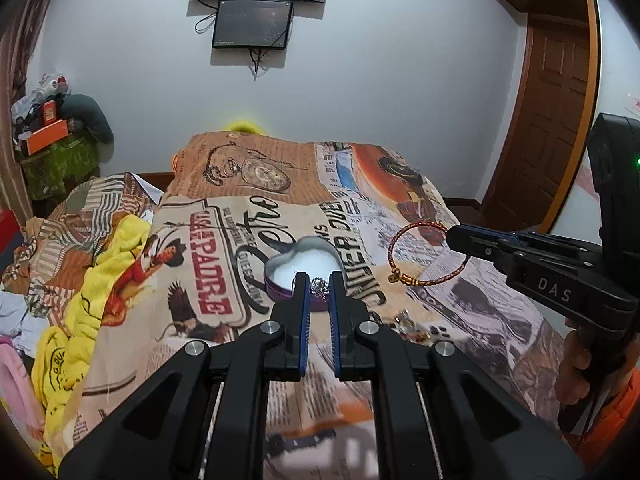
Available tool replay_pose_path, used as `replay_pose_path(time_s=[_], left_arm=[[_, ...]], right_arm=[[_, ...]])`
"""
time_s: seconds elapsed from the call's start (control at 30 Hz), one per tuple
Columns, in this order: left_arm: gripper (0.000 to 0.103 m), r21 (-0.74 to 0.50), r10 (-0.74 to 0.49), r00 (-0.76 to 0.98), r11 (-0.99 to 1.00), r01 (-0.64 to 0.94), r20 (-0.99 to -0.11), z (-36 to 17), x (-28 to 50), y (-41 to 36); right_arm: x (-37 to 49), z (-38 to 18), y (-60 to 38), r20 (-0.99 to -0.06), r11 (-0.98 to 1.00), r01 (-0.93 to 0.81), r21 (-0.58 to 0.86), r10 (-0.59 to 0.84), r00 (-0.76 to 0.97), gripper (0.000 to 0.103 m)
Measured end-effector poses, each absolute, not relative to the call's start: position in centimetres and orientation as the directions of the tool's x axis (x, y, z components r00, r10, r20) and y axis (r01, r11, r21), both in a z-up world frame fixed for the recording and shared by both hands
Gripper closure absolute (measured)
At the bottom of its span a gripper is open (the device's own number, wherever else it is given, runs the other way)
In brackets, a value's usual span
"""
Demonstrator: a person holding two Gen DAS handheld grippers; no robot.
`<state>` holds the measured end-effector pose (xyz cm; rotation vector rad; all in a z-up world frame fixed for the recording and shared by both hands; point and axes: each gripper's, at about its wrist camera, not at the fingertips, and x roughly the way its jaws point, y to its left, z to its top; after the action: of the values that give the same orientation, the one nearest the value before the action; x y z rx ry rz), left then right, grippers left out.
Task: Organize jewelry
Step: 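Grasp the red-and-gold bracelet with the right gripper and lift it, then lower the bracelet into the purple heart tin and open the right gripper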
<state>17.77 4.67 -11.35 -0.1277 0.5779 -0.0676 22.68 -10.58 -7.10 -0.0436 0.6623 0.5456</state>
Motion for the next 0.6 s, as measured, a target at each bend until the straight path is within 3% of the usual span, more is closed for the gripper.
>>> replay_pose_path(time_s=[0.6], left_arm=[[0.095, -0.160, -0.111, 0.792, 0.987, 0.018, -0.600, -14.3, 25.8, 6.2]], right_arm=[[30.9, -9.9, -6.3, -0.679, 0.820, -0.552, 0.148, 0.490, 0.546, 0.096]])
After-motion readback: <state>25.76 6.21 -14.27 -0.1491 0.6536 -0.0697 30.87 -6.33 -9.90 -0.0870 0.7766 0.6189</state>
